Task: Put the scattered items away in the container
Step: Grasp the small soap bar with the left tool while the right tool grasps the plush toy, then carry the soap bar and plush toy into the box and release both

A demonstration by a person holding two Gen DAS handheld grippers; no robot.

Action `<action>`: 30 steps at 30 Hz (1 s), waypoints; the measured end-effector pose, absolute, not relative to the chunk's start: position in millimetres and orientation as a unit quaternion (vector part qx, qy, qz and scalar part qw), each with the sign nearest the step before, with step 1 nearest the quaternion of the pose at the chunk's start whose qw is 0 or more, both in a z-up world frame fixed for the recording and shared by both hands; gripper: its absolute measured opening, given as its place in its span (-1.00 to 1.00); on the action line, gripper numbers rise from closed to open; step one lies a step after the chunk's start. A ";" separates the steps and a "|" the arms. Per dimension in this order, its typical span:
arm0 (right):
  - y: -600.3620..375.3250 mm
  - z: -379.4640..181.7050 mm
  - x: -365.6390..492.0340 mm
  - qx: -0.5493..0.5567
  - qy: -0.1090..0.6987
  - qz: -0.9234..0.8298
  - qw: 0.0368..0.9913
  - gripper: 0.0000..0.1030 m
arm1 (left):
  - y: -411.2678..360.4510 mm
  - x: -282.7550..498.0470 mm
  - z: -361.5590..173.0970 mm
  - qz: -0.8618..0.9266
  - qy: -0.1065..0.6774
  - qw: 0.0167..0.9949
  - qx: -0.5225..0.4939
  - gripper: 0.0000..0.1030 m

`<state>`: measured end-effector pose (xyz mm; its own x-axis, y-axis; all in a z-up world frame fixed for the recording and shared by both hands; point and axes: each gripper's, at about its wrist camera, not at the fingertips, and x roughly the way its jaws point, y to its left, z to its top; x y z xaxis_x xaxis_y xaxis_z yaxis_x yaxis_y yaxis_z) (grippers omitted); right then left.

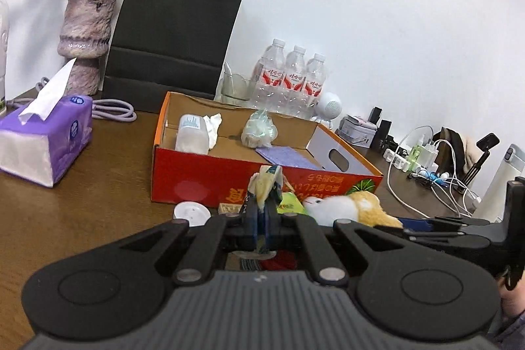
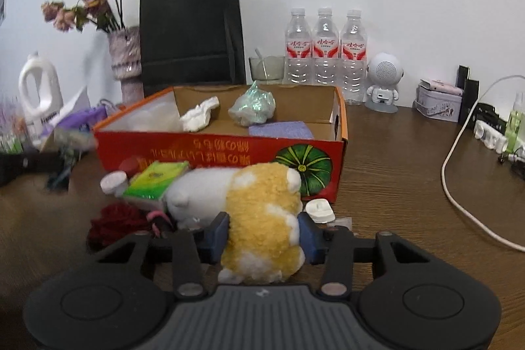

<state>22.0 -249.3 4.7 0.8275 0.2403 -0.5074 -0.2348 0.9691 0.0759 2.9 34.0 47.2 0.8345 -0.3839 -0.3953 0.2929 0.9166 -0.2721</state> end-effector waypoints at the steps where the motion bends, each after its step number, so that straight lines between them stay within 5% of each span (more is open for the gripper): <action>1: -248.7 6.4 21.1 0.006 0.263 0.122 0.957 -0.21 | 33.6 0.7 48.0 -0.176 0.226 0.953 -0.102 -0.92; 12: -244.1 65.9 -49.3 -0.004 0.189 0.156 0.969 -0.58 | 19.2 -40.4 50.1 -0.161 0.221 0.958 -0.081 -0.91; 19: -247.0 57.0 -103.1 -0.011 0.229 0.171 0.958 -0.55 | 5.1 -77.4 48.5 -0.179 0.224 0.957 -0.052 -0.91; 22: -247.5 39.5 -120.7 -0.014 0.248 0.177 0.953 -0.45 | -3.1 -90.5 41.5 -0.182 0.232 0.955 -0.033 -0.91; 24: -250.4 32.6 -132.2 -0.020 0.251 0.184 0.950 0.10 | -6.5 -96.7 35.1 -0.182 0.240 0.953 -0.023 -0.91; 26: -252.7 23.6 -137.0 -0.025 0.261 0.170 0.950 0.39 | -7.2 -101.1 29.9 -0.184 0.247 0.951 -0.022 -0.91; 30: -241.3 6.3 -132.3 -0.017 0.284 0.172 0.943 0.36 | -9.6 -106.1 22.6 -0.184 0.259 0.948 -0.021 -0.91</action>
